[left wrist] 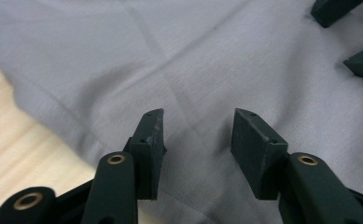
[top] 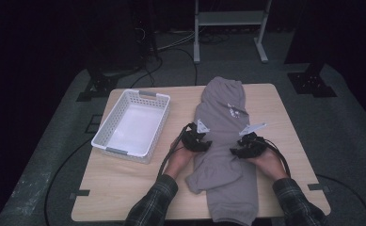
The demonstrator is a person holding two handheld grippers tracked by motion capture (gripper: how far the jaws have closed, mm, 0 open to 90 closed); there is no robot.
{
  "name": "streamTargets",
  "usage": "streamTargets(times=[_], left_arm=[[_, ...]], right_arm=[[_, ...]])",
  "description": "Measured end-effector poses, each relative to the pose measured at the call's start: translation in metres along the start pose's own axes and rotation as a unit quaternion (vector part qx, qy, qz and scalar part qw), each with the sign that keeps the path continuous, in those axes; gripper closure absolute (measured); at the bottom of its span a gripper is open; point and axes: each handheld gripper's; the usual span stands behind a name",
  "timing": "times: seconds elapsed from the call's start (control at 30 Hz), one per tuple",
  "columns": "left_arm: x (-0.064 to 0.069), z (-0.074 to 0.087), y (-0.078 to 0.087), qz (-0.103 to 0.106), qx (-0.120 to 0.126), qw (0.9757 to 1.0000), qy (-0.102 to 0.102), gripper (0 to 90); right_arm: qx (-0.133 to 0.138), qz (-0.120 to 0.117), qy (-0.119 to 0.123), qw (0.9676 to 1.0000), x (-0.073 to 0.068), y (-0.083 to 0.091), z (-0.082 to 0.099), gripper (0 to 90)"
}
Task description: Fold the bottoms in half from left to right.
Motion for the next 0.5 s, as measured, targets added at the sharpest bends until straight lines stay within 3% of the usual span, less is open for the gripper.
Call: streamTargets(times=[0.1, 0.17, 0.27, 0.37, 0.5], left_arm=[[-0.003, 0.002, 0.003, 0.007, 0.002, 0.9997, 0.025, 50.5], [-0.002, 0.006, 0.010, 0.022, 0.018, 0.9988, 0.041, 47.9], [0.003, 0.010, 0.025, 0.027, 0.029, 0.9984, 0.039, 46.7], [0.007, 0.015, 0.039, 0.037, 0.040, 0.9975, 0.045, 45.7], [0.013, 0.027, 0.058, 0.037, 0.045, 0.9973, 0.045, 44.8]], right_arm=[[0.003, 0.007, -0.008, 0.9999, 0.001, -0.002, -0.002, 43.7], [0.000, 0.014, -0.005, 0.9999, -0.001, 0.001, -0.001, 43.0], [0.013, 0.004, -0.001, 0.9999, -0.005, 0.015, -0.001, 42.6], [0.036, -0.021, 0.010, 0.9991, -0.016, 0.032, -0.001, 44.2], [0.047, -0.059, 0.034, 0.9966, -0.038, 0.041, 0.002, 46.9]])
Point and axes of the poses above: each handheld gripper's, and its own axes: y roughly backward along the jaws, z roughly out of its underside, x roughly to its right, and after that the axes turned 6 degrees about z, right-handed
